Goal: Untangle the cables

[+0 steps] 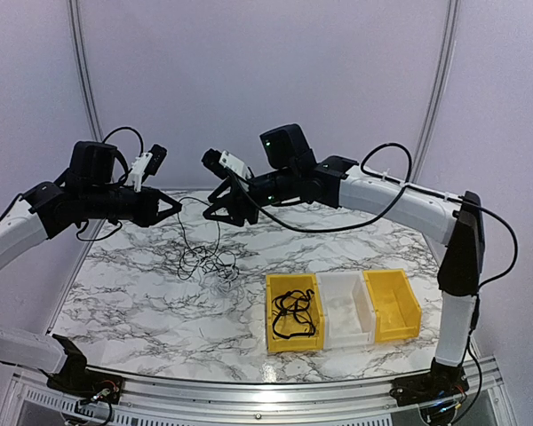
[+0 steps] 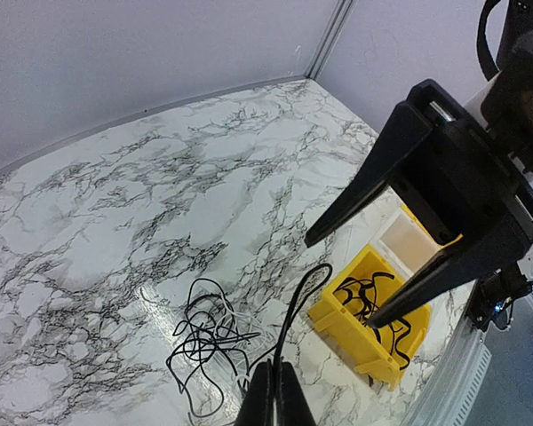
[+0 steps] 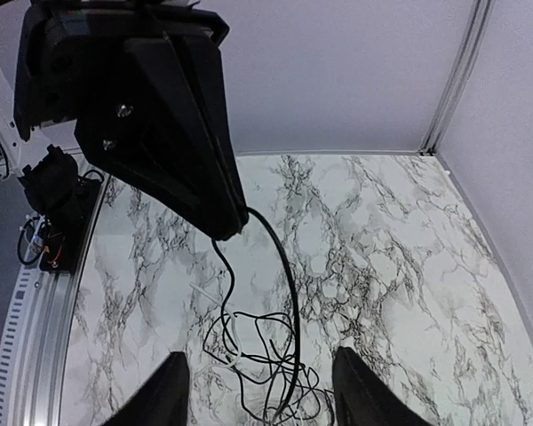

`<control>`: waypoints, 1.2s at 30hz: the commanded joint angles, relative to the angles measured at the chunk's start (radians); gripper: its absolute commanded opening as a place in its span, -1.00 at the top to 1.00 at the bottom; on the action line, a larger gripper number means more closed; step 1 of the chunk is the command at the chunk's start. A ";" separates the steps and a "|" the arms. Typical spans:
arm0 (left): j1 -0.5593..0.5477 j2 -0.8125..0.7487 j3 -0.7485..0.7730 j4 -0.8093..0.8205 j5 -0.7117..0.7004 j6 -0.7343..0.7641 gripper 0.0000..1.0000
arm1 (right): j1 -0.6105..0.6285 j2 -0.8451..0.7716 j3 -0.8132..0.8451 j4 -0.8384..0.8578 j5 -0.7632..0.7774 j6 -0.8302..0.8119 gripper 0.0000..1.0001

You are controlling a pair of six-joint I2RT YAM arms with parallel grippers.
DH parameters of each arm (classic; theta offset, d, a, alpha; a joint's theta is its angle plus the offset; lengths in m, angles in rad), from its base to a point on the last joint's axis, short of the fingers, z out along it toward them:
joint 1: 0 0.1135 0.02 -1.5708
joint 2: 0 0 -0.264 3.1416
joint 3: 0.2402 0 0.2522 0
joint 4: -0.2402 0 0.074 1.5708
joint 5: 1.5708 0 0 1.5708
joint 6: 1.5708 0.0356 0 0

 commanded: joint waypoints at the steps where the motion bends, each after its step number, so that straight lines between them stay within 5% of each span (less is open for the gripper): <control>1: -0.007 -0.024 0.008 -0.020 -0.020 0.018 1.00 | 0.006 0.033 0.033 0.020 0.048 0.066 0.27; 3: -0.007 -0.026 0.004 -0.017 -0.025 0.019 1.00 | 0.006 0.051 0.047 0.026 0.059 0.072 0.48; 9: -0.007 -0.021 -0.023 0.031 -0.036 0.021 1.00 | 0.009 0.091 0.095 0.030 0.083 0.086 0.68; 12: -0.007 -0.009 -0.048 0.070 -0.040 0.008 1.00 | 0.009 0.084 0.104 0.038 0.085 0.091 1.00; 14: -0.007 0.005 -0.074 0.109 -0.058 -0.001 0.98 | 0.009 0.071 0.103 0.049 0.077 0.100 1.00; 15: -0.007 0.010 -0.093 0.140 -0.073 -0.012 0.59 | 0.009 0.065 0.106 0.055 0.066 0.104 1.00; 18: -0.015 0.022 -0.208 0.364 -0.095 -0.071 -0.10 | 0.009 0.062 0.132 0.066 0.020 0.123 1.00; 20: -0.021 0.036 -0.307 0.566 -0.123 -0.125 -0.20 | 0.011 0.063 0.144 0.075 -0.005 0.127 1.00; 27: -0.036 0.260 -0.399 0.896 -0.268 -0.250 -0.19 | 0.020 0.047 0.184 0.104 -0.071 0.139 1.00; 36: -0.036 0.524 -0.451 1.024 -0.251 -0.326 0.41 | 0.013 0.013 0.463 0.096 -0.079 0.214 1.00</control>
